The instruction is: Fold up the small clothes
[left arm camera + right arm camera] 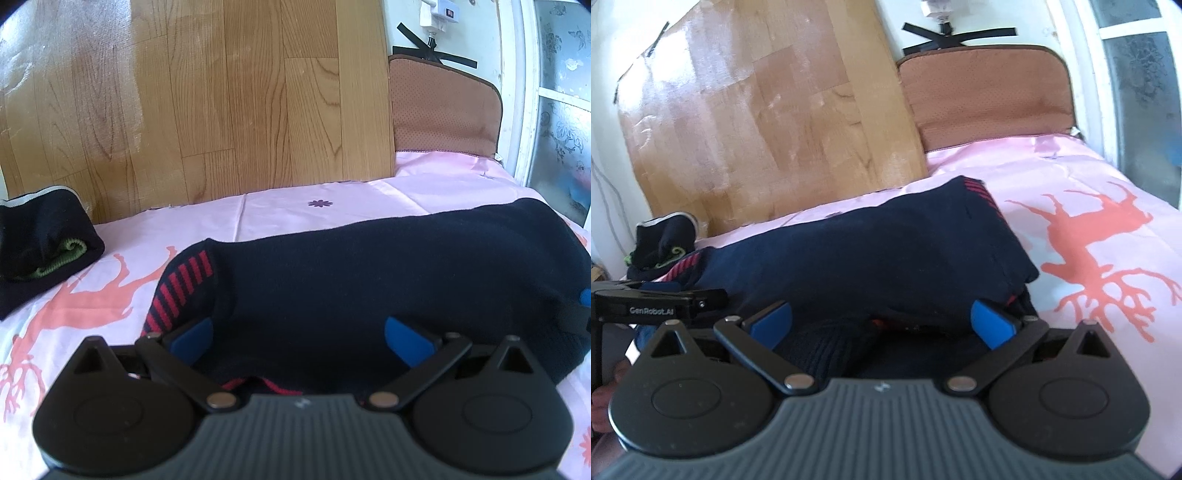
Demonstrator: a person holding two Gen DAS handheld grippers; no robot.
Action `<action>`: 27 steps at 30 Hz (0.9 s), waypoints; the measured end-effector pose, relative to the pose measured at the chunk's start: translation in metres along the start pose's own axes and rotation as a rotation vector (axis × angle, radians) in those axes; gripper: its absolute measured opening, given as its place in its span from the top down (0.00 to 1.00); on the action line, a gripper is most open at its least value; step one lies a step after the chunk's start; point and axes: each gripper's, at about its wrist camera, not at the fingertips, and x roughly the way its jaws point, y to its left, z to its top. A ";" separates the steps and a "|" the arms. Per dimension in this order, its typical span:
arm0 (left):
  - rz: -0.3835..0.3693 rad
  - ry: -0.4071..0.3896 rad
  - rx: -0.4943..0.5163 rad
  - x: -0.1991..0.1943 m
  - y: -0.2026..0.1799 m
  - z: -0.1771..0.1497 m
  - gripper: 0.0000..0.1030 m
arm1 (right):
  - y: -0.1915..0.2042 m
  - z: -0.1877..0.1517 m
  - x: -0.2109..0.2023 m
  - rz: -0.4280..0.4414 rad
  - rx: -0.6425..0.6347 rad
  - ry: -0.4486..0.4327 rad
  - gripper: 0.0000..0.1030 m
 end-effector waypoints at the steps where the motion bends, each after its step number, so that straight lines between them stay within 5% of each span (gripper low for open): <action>1: 0.000 0.000 0.000 0.000 0.000 0.000 0.00 | 0.000 -0.001 -0.001 -0.006 0.006 -0.004 0.00; 27: 0.008 -0.016 -0.007 -0.003 0.001 -0.001 0.00 | 0.010 -0.004 -0.019 -0.178 -0.049 -0.155 0.02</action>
